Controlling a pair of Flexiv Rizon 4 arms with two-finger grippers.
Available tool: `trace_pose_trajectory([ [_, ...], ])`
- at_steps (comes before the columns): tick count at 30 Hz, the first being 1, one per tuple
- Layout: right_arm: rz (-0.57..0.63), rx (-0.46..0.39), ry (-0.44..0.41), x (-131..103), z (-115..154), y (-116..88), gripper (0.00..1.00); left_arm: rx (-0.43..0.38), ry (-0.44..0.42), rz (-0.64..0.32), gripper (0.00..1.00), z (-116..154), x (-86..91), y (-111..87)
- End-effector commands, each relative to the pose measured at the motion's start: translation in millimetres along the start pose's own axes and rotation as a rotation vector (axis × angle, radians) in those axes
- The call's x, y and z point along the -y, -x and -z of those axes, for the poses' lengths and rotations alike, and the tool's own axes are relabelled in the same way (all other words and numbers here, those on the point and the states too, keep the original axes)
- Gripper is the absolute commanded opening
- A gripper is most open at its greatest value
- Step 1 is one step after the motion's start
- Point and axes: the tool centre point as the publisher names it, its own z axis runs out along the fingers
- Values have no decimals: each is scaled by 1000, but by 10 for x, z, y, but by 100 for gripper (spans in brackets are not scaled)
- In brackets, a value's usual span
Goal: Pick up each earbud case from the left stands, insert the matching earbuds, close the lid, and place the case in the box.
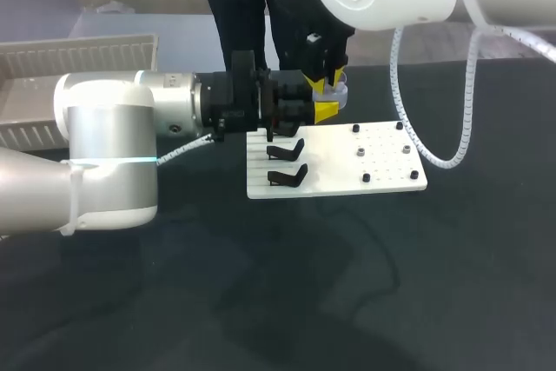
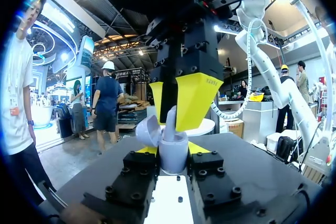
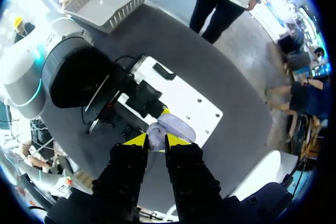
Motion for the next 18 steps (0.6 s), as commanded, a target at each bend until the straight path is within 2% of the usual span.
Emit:
trace_pose_trajectory([
  [1,2,-5,1,8,-9,24,22,5,5,-4,0,-3,13,-6],
  [4,5,-8,2,0,-18,22,29,5,5,-4,0,-3,13,-6],
  [7,4,-12,3,-2,-20,12,31,5,5,-4,0,-3,13,-6],
  [18,-4,1,-11,20,65,3,36,5,5,-4,0,-3,13,-6],
])
